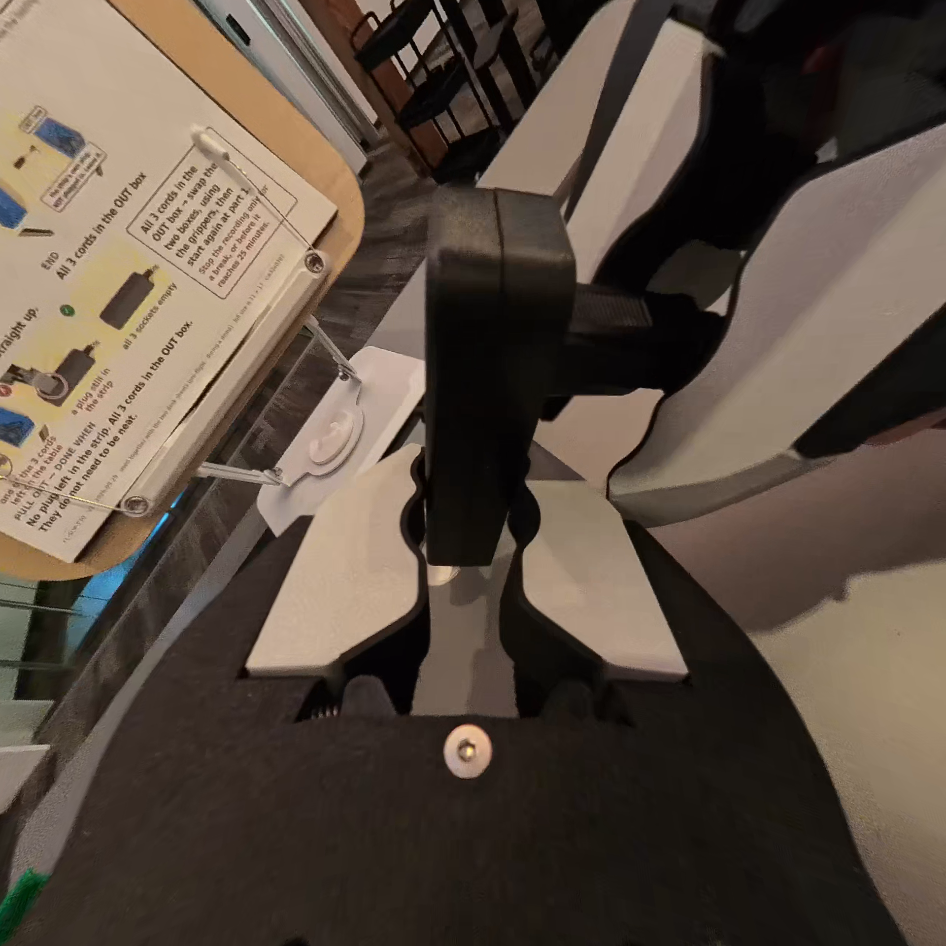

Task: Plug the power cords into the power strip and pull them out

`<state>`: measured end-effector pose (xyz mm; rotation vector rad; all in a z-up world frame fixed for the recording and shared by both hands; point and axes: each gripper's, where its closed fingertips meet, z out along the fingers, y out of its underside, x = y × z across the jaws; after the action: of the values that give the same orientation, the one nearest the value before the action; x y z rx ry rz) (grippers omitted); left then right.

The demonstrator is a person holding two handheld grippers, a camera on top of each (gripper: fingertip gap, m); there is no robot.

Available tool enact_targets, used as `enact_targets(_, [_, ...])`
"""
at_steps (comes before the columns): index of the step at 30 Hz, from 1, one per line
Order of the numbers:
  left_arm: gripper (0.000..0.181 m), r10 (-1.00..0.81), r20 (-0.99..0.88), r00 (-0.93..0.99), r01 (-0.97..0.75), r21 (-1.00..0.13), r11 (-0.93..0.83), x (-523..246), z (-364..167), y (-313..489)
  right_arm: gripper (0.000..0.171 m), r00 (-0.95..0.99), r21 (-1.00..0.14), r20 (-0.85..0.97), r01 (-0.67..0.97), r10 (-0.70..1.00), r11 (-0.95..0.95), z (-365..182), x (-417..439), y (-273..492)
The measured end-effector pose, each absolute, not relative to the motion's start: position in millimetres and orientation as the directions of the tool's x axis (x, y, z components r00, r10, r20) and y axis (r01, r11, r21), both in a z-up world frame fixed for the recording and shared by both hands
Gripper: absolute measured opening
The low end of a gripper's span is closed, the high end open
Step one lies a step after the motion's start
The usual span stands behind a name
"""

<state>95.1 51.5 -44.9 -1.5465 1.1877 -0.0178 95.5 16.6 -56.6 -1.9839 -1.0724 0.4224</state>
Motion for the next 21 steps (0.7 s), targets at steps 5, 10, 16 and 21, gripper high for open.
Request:
enact_targets(5, [0.029,-0.652,-0.532,0.540,-0.640,-0.763,0.091,89,-42,56,0.044,0.629,-0.827,0.066,0.469,0.774,-0.311,-37,98,17])
enact_targets(10, [0.029,-0.640,-0.517,0.569,-0.609,-0.788,0.096,93,-35,54,0.040,0.656,-0.876,-0.192,0.221,0.730,-0.429,-16,102,19])
enact_targets(16, [0.028,-0.635,-0.556,0.536,-0.640,-0.758,0.123,100,-37,52,0.025,0.637,-0.864,-0.199,0.243,0.744,-0.440,-24,100,19])
enact_targets(21, [0.044,-0.808,-0.342,0.481,-0.534,-0.845,0.040,79,-33,40,0.024,0.678,-0.881,-0.109,0.272,0.726,-0.387,-27,109,29])
